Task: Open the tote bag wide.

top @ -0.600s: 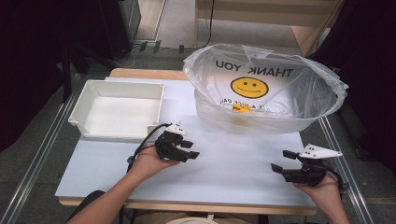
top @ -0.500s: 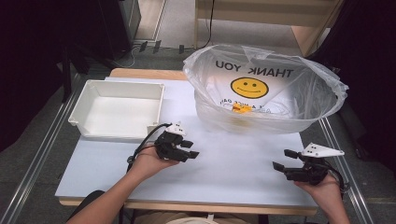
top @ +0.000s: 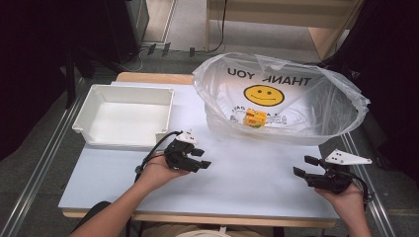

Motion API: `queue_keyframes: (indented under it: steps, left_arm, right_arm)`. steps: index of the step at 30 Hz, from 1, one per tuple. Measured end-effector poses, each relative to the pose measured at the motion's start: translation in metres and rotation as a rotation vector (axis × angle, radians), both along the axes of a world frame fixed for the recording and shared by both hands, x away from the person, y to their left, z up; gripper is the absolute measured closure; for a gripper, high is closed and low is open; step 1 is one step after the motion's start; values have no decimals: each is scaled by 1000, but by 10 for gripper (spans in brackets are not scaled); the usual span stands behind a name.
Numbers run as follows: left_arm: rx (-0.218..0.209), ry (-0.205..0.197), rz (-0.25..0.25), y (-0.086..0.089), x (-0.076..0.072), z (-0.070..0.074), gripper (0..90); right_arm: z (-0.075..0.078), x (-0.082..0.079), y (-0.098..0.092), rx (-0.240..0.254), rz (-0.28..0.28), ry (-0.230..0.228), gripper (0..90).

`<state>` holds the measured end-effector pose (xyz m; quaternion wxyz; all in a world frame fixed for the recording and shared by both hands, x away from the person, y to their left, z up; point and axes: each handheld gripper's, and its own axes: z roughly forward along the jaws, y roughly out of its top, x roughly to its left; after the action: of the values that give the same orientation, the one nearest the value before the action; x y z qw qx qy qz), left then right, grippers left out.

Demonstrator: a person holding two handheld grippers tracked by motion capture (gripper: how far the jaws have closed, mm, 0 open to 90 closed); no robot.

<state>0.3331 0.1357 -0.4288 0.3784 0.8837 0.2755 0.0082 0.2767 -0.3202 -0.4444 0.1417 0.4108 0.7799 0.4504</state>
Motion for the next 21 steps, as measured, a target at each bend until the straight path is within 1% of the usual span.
queue_keyframes:
  steps: [4, 8, 9, 10, 15, 18, 21]
  left_arm:
    - [6, -5, -3, 0, 0, 0, 465]
    - [0, -4, 0, 0, -1, 0, 463]
    - [3, -5, 2, 0, -1, 0, 463]
    - [9, -11, -3, 1, -1, 0, 463]
    - [2, -10, -1, 0, -1, 0, 459]
    - [9, -15, -5, 0, -2, 1, 458]
    - [6, -15, -5, 1, -2, 1, 458]
  right_arm:
    - [1, -1, -4, 6, -13, -8, 345]
    - [1, -3, -6, 10, -15, -14, 350]
    - [1, -4, -7, 12, -17, -12, 351]
    - [2, -4, -8, 14, -21, -19, 353]
    - [4, -6, -9, 25, -28, -24, 355]
    - [4, -6, -11, 21, -27, -31, 356]
    - [4, -8, -12, 23, -33, -32, 355]
